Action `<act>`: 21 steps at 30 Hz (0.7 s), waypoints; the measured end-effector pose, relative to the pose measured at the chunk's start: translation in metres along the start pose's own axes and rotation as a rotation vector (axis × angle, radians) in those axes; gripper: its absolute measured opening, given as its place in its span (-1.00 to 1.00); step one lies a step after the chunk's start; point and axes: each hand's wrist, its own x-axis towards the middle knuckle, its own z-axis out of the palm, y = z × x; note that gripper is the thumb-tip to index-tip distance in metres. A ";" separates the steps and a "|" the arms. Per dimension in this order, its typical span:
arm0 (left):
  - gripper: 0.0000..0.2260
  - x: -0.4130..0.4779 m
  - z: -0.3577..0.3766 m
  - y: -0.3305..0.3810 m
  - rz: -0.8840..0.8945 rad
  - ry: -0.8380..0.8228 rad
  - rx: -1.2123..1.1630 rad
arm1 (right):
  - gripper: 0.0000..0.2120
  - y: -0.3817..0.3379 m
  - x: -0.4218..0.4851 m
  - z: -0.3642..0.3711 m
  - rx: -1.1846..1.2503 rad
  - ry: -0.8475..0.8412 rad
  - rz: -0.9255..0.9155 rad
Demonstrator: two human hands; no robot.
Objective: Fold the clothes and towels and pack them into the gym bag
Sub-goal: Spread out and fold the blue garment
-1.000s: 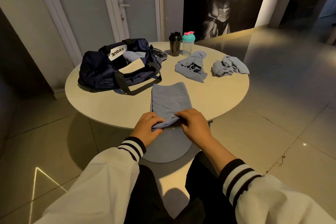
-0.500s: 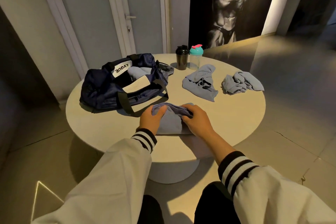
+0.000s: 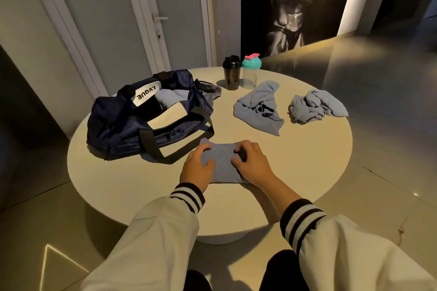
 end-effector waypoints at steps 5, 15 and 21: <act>-0.78 -0.008 0.005 -0.003 -0.015 -0.059 0.001 | -0.86 0.002 -0.011 0.006 -0.051 0.092 -0.019; -0.69 -0.019 0.009 -0.009 0.164 0.046 0.186 | -0.63 -0.003 -0.045 0.009 -0.322 0.186 -0.315; -0.65 -0.042 0.000 -0.012 0.351 -0.043 0.414 | -0.44 -0.003 -0.055 0.003 -0.301 -0.059 -0.302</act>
